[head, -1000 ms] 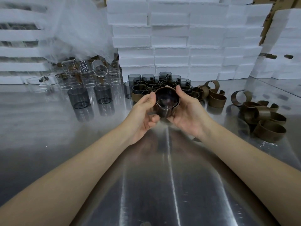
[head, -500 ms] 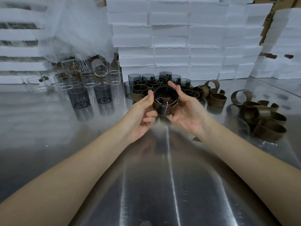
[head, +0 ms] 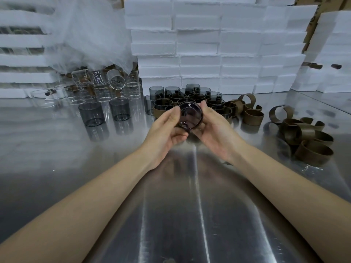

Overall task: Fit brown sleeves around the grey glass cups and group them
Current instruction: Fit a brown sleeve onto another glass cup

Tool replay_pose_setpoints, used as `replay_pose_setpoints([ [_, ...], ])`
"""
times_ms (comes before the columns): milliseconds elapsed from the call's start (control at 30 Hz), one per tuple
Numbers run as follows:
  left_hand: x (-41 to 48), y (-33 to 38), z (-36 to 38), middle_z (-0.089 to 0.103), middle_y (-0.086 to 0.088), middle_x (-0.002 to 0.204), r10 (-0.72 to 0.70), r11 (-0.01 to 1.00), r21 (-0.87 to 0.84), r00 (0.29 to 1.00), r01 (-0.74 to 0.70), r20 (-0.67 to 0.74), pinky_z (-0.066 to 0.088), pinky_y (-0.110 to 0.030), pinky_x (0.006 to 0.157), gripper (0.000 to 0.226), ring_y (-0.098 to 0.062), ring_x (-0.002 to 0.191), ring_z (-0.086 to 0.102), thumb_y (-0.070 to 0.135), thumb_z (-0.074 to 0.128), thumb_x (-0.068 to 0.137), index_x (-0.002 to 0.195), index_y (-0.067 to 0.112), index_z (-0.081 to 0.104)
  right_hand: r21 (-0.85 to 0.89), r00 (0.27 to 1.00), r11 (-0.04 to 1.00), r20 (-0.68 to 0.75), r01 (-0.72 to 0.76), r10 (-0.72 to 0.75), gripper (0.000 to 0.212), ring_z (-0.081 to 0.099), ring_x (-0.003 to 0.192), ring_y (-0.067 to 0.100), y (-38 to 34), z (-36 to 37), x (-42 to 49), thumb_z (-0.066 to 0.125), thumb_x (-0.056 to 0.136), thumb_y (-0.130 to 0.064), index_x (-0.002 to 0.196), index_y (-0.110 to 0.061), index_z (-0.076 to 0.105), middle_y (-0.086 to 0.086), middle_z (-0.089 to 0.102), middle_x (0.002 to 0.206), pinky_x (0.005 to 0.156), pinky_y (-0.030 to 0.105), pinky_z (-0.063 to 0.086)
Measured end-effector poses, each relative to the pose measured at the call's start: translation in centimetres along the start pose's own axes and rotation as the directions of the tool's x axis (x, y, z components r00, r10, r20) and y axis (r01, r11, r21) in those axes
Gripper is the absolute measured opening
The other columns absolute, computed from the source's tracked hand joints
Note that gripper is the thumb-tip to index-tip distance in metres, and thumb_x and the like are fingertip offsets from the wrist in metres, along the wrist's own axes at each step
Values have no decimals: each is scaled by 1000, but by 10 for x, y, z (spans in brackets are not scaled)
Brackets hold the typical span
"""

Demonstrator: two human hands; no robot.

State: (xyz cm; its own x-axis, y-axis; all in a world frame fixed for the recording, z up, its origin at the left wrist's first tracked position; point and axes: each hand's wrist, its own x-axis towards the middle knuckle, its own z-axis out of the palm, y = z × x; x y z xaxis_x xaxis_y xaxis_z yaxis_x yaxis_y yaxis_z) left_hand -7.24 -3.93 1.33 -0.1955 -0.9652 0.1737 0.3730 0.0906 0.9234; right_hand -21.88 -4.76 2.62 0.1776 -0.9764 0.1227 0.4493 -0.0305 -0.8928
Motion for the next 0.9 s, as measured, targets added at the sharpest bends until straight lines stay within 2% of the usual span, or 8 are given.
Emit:
replay_pose_setpoints([
  [167, -3, -6, 0, 65, 3, 117, 173, 973, 164, 983, -161, -63, 59, -33, 80, 59, -8, 93, 70, 21, 76, 71, 123, 19, 47, -31, 994, 995, 57, 99, -97, 36, 64, 97, 20, 1, -3, 2, 66, 78, -28, 108, -13, 55, 10, 65, 106, 78, 32, 56],
  [300, 0, -6, -2, 59, 3, 123, 304, 931, 238, 949, -277, -81, 56, -24, 79, 60, -6, 88, 71, -10, 74, 75, 108, 26, 40, -28, 984, 993, 141, 114, -109, 37, 64, 101, 18, 4, -6, 4, 72, 80, -17, 110, -18, 52, 2, 64, 109, 84, 35, 55],
  [367, 2, -5, -4, 59, 3, 121, 331, 923, 228, 941, -309, -66, 56, -24, 80, 61, -8, 91, 71, -17, 72, 73, 104, 24, 38, -39, 973, 992, 204, 116, -106, 44, 63, 104, 19, 6, -8, 4, 66, 76, -4, 113, -20, 49, 2, 61, 115, 91, 39, 53],
  [433, 3, -5, -6, 60, 4, 116, 343, 922, 212, 938, -325, -53, 56, -24, 79, 62, -11, 92, 72, -21, 71, 70, 100, 22, 39, -120, 966, 982, 233, 146, -115, 54, 59, 104, 20, 6, -10, 4, 57, 70, 5, 115, -22, 46, 3, 56, 120, 94, 40, 49],
  [567, 4, -6, -6, 61, 4, 113, 336, 924, 205, 941, -324, -28, 56, -23, 74, 63, -13, 89, 73, -23, 73, 66, 98, 20, 40, -404, 953, 868, 214, 287, -215, 63, 60, 90, 16, 6, -16, 3, 50, 72, 28, 107, -23, 40, 11, 50, 120, 69, 38, 43],
  [667, 3, -6, -5, 63, 8, 109, 326, 915, 249, 945, -317, 4, 59, -27, 72, 65, -13, 87, 72, -21, 76, 64, 98, 22, 41, -469, 940, 816, 195, 339, -279, 63, 63, 82, 6, 3, -16, 3, 54, 69, 29, 98, -24, 37, 9, 51, 116, 58, 27, 47],
  [800, 2, -4, -5, 62, 5, 112, 320, 902, 293, 947, -317, 38, 59, -37, 75, 64, -16, 86, 72, -21, 76, 64, 97, 21, 41, -503, 935, 788, 198, 354, -294, 61, 62, 83, 6, 2, -18, 3, 65, 61, 20, 92, -24, 36, 0, 51, 107, 62, 33, 45],
  [900, 2, -3, -5, 60, 1, 114, 316, 902, 292, 947, -316, 49, 59, -36, 76, 64, -14, 86, 70, -23, 75, 64, 96, 20, 40, -511, 936, 784, 200, 352, -290, 64, 60, 83, 9, 3, -19, 4, 65, 62, 24, 91, -23, 35, -1, 51, 105, 63, 41, 44],
])
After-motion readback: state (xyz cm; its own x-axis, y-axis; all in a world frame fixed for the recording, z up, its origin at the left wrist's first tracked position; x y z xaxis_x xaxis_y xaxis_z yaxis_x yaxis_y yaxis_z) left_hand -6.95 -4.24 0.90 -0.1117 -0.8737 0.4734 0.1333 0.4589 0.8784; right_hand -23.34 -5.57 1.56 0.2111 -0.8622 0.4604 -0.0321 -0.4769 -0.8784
